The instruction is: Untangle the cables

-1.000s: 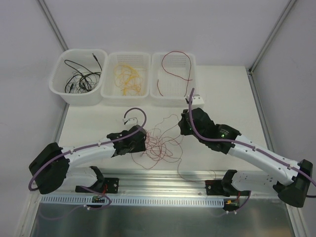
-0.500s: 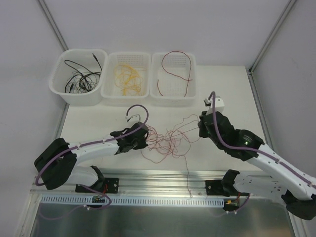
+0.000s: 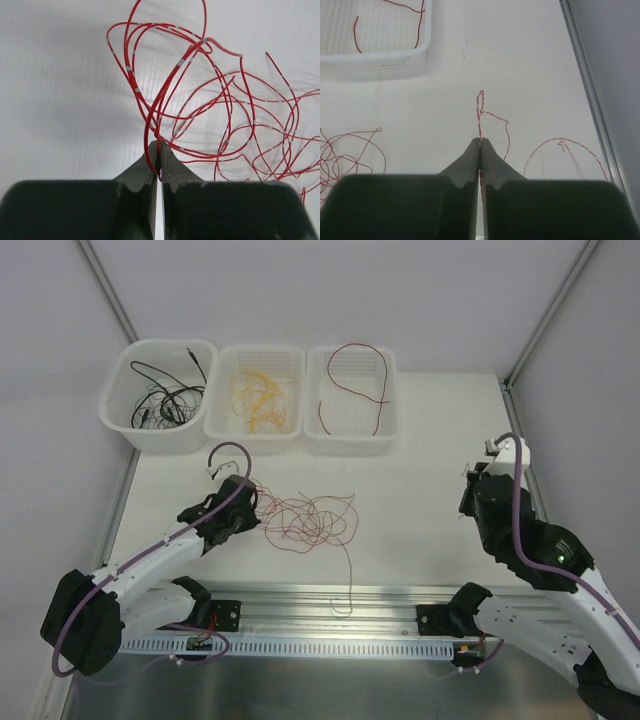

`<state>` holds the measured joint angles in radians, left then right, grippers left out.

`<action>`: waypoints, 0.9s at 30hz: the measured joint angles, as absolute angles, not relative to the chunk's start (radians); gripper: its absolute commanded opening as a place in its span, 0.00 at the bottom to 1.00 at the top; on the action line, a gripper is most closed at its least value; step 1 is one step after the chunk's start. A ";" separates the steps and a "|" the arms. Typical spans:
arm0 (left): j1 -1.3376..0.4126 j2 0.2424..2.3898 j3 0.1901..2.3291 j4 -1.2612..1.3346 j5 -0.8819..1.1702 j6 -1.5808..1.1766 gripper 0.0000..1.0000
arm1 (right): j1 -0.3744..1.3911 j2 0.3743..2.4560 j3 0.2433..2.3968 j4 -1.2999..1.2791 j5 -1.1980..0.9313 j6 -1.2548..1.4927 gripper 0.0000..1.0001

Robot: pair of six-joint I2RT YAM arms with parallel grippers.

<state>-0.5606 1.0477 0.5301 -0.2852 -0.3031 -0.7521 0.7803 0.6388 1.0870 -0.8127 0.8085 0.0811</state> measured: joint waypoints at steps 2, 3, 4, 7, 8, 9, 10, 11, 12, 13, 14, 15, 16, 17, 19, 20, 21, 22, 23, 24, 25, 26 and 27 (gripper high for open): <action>-0.556 1.016 0.531 -0.305 -0.304 -0.736 0.03 | 0.771 0.678 1.074 -0.819 0.789 0.081 0.01; -0.555 1.004 0.533 -0.317 -0.304 -0.726 0.08 | 0.767 0.697 1.069 -0.818 0.777 0.080 0.01; -0.555 0.994 0.538 -0.329 -0.303 -0.716 0.11 | 0.758 0.725 1.061 -0.817 0.758 0.080 0.01; -0.555 0.973 0.586 -0.383 -0.291 -0.675 0.32 | 0.736 0.786 1.046 -0.801 0.696 0.072 0.00; -0.554 0.972 0.614 -0.401 -0.285 -0.660 0.43 | 0.730 0.802 1.045 -0.792 0.678 0.067 0.01; -0.554 0.972 0.643 -0.411 -0.274 -0.641 0.48 | 0.722 0.818 1.045 -0.781 0.657 0.059 0.01; -0.554 0.972 0.674 -0.421 -0.263 -0.628 0.51 | 0.715 0.830 1.047 -0.770 0.638 0.051 0.01; -0.554 0.973 0.701 -0.433 -0.257 -0.616 0.54 | 0.707 0.845 1.058 -0.764 0.621 0.042 0.01; -0.554 0.972 0.735 -0.441 -0.242 -0.598 0.59 | 0.698 0.866 1.081 -0.760 0.607 0.029 0.01; -0.549 0.973 0.768 -0.453 -0.232 -0.577 0.62 | 0.689 0.889 1.111 -0.746 0.593 0.015 0.01; -0.545 0.974 0.802 -0.467 -0.219 -0.559 0.67 | 0.682 0.915 1.144 -0.727 0.582 0.003 0.01; -0.537 0.975 0.835 -0.479 -0.207 -0.540 0.70 | 0.676 0.938 1.176 -0.708 0.570 -0.010 0.01; -0.527 0.977 0.868 -0.494 -0.190 -0.522 0.72 | 0.668 0.965 1.210 -0.678 0.558 -0.023 0.01; -0.516 0.979 0.899 -0.505 -0.181 -0.503 0.74 | 0.661 0.992 1.243 -0.648 0.544 -0.036 0.01; -0.490 0.982 0.947 -0.523 -0.154 -0.459 0.80 | 0.647 1.057 1.321 -0.598 0.517 -0.064 0.01; -0.481 0.984 0.960 -0.529 -0.141 -0.446 0.82 | 0.640 1.093 1.357 -0.569 0.506 -0.075 0.01; -0.466 0.988 0.974 -0.534 -0.130 -0.424 0.84 | 0.635 1.124 1.391 -0.551 0.501 -0.087 0.01; -0.450 0.992 0.981 -0.540 -0.117 -0.401 0.88 | 0.625 1.164 1.427 -0.521 0.488 -0.101 0.01; -0.435 0.997 0.984 -0.545 -0.110 -0.381 0.90 | 0.617 1.204 1.459 -0.490 0.480 -0.114 0.00; -0.418 1.004 0.984 -0.553 -0.105 -0.361 0.93 | 0.607 1.241 1.487 -0.466 0.475 -0.124 0.01; -0.406 1.011 0.983 -0.564 -0.104 -0.345 0.96 | 0.596 1.280 1.516 -0.441 0.467 -0.134 0.01; -0.395 1.020 0.981 -0.571 -0.106 -0.330 0.99 | 0.586 1.320 1.546 -0.417 0.458 -0.142 0.01; -0.389 1.026 0.978 -0.574 -0.109 -0.320 0.99 | 0.575 1.362 1.573 -0.392 0.448 -0.148 0.01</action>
